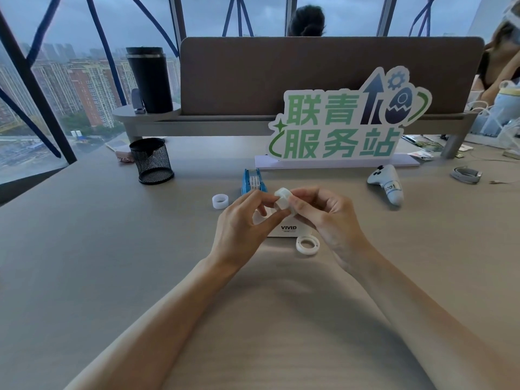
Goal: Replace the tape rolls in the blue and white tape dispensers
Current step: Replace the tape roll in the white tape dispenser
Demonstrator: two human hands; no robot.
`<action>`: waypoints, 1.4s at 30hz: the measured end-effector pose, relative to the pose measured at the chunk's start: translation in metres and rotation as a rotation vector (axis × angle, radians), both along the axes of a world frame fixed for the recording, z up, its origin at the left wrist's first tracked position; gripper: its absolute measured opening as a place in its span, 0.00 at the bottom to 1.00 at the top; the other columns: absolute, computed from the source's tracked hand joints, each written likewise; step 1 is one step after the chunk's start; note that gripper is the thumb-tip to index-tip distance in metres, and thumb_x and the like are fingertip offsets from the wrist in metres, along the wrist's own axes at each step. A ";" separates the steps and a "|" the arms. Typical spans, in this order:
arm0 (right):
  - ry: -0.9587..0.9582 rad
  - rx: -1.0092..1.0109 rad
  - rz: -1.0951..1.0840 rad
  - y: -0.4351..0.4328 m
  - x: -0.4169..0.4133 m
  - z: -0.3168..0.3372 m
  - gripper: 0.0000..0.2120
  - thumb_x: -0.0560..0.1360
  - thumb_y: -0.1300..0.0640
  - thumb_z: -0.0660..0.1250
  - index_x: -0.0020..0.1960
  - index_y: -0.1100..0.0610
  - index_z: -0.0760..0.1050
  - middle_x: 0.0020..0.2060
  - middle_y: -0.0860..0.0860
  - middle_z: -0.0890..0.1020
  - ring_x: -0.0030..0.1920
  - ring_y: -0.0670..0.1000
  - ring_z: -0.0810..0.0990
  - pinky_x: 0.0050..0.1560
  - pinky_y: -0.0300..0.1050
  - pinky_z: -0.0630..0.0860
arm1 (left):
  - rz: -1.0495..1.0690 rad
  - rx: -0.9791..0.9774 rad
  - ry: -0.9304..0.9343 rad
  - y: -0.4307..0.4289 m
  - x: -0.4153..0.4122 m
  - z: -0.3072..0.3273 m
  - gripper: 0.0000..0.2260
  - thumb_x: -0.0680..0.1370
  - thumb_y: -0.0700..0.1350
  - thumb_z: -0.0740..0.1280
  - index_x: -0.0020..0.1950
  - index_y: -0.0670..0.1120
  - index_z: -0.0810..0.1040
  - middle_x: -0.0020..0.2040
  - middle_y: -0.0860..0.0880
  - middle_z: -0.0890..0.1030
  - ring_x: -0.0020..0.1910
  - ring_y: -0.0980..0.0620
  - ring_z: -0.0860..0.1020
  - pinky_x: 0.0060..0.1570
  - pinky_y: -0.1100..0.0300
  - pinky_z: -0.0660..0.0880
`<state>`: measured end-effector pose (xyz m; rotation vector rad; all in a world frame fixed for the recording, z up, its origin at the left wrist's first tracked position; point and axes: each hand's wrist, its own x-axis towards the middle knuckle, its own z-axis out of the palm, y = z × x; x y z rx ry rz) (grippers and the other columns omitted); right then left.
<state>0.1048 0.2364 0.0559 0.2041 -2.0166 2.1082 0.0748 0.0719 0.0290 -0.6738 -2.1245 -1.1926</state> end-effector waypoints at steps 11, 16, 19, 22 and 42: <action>-0.075 0.003 0.144 0.004 0.000 0.003 0.14 0.69 0.60 0.76 0.54 0.57 0.82 0.48 0.58 0.86 0.49 0.58 0.85 0.59 0.53 0.79 | -0.057 0.161 -0.271 0.003 0.001 0.010 0.20 0.67 0.50 0.77 0.54 0.52 0.73 0.46 0.58 0.76 0.42 0.62 0.75 0.39 0.68 0.74; -0.098 -0.098 0.052 0.005 -0.002 0.006 0.13 0.71 0.63 0.74 0.54 0.62 0.80 0.48 0.63 0.85 0.42 0.53 0.85 0.52 0.51 0.82 | -0.261 0.219 -0.466 0.003 0.001 0.013 0.11 0.71 0.47 0.74 0.52 0.53 0.78 0.44 0.50 0.81 0.40 0.55 0.78 0.23 0.57 0.75; -0.091 -0.111 0.022 0.008 -0.004 0.006 0.10 0.72 0.63 0.73 0.53 0.62 0.81 0.47 0.62 0.86 0.45 0.55 0.85 0.53 0.54 0.82 | -0.369 0.281 -0.617 0.002 0.006 0.019 0.10 0.73 0.52 0.70 0.51 0.49 0.80 0.40 0.50 0.82 0.40 0.55 0.80 0.23 0.59 0.77; -0.070 -0.095 0.033 0.009 -0.004 0.006 0.11 0.72 0.63 0.73 0.53 0.61 0.81 0.46 0.59 0.87 0.46 0.54 0.86 0.53 0.52 0.82 | -0.381 0.303 -0.653 0.001 0.008 0.021 0.10 0.74 0.52 0.68 0.50 0.48 0.81 0.39 0.50 0.82 0.42 0.55 0.81 0.23 0.60 0.76; 0.033 -0.034 0.073 0.008 -0.003 0.004 0.14 0.67 0.59 0.75 0.52 0.58 0.83 0.45 0.56 0.87 0.47 0.53 0.86 0.50 0.47 0.82 | -0.367 0.260 -0.645 -0.004 0.009 0.025 0.10 0.75 0.51 0.67 0.50 0.46 0.82 0.41 0.45 0.82 0.42 0.56 0.81 0.24 0.62 0.76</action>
